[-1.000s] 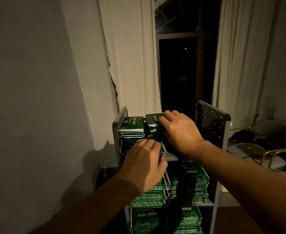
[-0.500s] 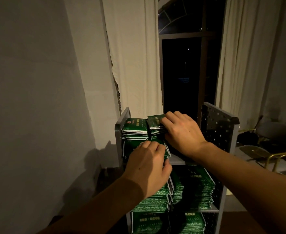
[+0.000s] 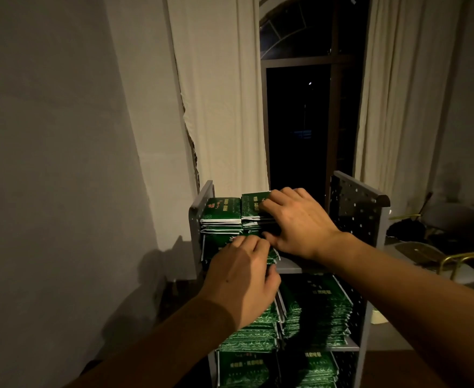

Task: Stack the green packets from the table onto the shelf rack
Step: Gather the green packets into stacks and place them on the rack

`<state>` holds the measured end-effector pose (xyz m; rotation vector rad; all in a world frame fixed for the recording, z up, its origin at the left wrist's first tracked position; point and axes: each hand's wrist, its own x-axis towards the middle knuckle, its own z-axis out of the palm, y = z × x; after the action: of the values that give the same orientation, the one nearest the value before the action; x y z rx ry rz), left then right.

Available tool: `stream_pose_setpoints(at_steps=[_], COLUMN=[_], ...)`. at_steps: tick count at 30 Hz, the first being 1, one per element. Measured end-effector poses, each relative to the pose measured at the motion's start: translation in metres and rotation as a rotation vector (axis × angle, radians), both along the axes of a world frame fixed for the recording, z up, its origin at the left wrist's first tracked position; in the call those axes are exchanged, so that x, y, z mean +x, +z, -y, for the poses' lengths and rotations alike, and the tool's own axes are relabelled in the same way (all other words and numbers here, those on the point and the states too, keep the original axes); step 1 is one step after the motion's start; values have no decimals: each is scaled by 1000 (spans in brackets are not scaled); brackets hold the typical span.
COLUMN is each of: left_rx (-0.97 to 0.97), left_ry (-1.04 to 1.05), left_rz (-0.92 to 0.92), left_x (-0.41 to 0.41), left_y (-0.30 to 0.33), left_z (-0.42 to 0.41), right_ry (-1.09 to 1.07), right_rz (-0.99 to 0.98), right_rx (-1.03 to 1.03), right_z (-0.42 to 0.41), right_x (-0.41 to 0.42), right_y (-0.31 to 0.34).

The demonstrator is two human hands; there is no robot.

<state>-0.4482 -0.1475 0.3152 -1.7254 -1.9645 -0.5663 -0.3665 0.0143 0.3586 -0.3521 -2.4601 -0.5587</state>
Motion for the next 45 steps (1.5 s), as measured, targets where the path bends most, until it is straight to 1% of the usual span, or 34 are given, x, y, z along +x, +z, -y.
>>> stream_pose_setpoints(at_steps=[3,7,9,12,14,17,20,25,29,33,40,43,45], left_rx=[-4,28,70,97,58,-56,-142,-262,-360,-471,-641,-698,-771], left_ry=[0,5,-17,-55,-85,-117,-134,-150,-158,-160,-162,-162,-164], left_rz=[13,-17,-36,-47,-28,24,103,196,266,316,501,547,595], left_x=[-1,-1,4,14,22,31,35,37,35,31,43,50,54], left_y=[-2,-3,-3,1,3,-1,-14,-43,-75,-116,-200,-240,-267], left_z=[1,1,4,11,20,33,45,62,78,96,144,164,176], right_ry=[5,34,38,62,83,95,65,4,-59,-105,-186,-130,-109], right_rz=[-51,-152,-145,-77,-35,19,123,226,293,363,613,707,761], right_rx=[-50,-206,-242,-286,-336,-425,-536,-720,-886,-974,-1070,-1108,-1156], right_z=[6,13,19,27,35,46,64,101,131,155,192,201,207], right_x=[14,38,51,67,78,90,102,118,126,129,134,144,147], right_y=[7,14,12,7,1,-10,-26,-50,-80,-114,-203,-257,-291])
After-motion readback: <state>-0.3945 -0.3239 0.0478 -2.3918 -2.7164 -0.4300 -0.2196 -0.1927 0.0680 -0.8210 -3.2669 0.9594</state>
